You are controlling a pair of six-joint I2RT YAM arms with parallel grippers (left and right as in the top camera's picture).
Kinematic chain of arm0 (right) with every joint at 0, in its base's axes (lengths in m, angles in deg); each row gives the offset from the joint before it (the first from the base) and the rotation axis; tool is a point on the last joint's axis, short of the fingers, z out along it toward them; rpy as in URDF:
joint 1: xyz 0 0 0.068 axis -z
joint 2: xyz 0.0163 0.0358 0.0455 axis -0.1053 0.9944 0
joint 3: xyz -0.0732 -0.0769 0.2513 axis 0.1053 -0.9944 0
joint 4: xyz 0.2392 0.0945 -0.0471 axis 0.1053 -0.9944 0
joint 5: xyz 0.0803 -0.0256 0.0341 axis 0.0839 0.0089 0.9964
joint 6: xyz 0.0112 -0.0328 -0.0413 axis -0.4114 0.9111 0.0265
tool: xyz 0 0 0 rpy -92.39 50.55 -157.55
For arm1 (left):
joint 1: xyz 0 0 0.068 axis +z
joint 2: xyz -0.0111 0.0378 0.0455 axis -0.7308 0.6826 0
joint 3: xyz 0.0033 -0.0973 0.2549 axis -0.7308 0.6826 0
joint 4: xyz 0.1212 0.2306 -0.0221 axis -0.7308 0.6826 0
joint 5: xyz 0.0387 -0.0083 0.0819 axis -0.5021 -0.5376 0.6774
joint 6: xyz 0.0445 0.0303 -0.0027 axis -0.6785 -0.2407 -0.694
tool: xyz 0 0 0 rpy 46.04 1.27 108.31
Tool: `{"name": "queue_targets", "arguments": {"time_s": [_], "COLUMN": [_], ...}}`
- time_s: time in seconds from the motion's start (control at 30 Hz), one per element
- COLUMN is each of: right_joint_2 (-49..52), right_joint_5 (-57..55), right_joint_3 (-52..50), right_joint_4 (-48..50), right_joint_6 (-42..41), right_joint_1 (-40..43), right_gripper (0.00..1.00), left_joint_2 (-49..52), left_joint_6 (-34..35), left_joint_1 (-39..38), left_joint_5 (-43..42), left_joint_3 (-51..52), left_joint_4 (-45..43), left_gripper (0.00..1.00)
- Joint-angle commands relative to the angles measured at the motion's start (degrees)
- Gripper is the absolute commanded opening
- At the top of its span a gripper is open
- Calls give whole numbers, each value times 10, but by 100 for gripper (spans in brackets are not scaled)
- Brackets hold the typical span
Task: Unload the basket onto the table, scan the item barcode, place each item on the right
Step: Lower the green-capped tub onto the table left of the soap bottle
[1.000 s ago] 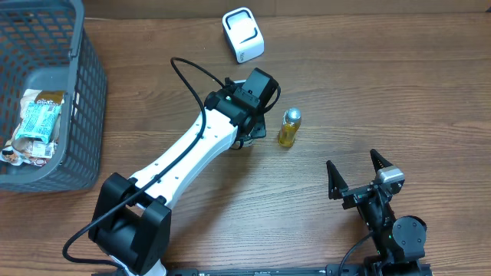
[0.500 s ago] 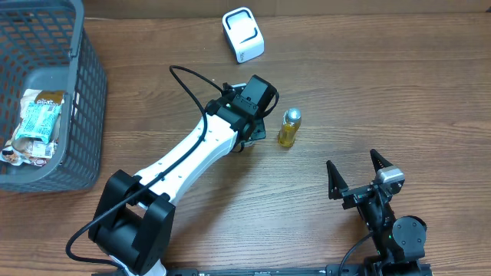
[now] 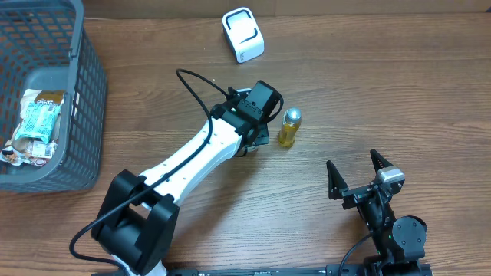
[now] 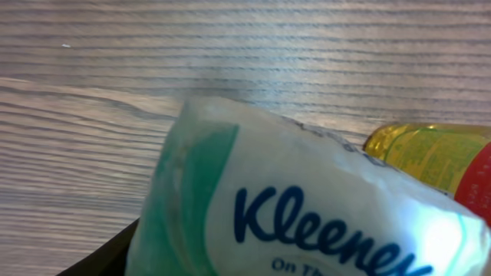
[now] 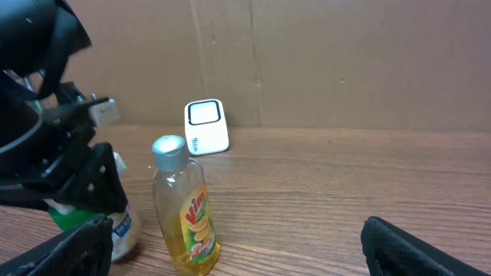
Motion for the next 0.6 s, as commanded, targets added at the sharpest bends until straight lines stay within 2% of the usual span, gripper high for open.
{"name": "queue_targets", "arguments": {"time_s": [0.0, 0.17, 0.33, 0.5, 0.57], "right_joint_2": [-6, -6, -6, -6, -6], "right_joint_5": [3, 3, 3, 3, 3], "right_joint_3": [-6, -6, -6, -6, -6], "right_joint_4": [3, 3, 3, 3, 3], "right_joint_6": [1, 1, 1, 1, 1], "right_joint_1": [1, 1, 1, 1, 1], "right_gripper": [100, 100, 100, 100, 100], "left_joint_2": [25, 28, 28, 28, 27], "left_joint_6": [-1, -1, -2, -29, -67], "left_joint_1": [0, 1, 1, 1, 3], "left_joint_5": [-9, -10, -11, -28, -42], "left_joint_3": [0, -1, -1, -6, -23], "left_joint_4": [-7, -12, -7, -7, 2], "left_gripper": [38, 43, 66, 75, 83]}}
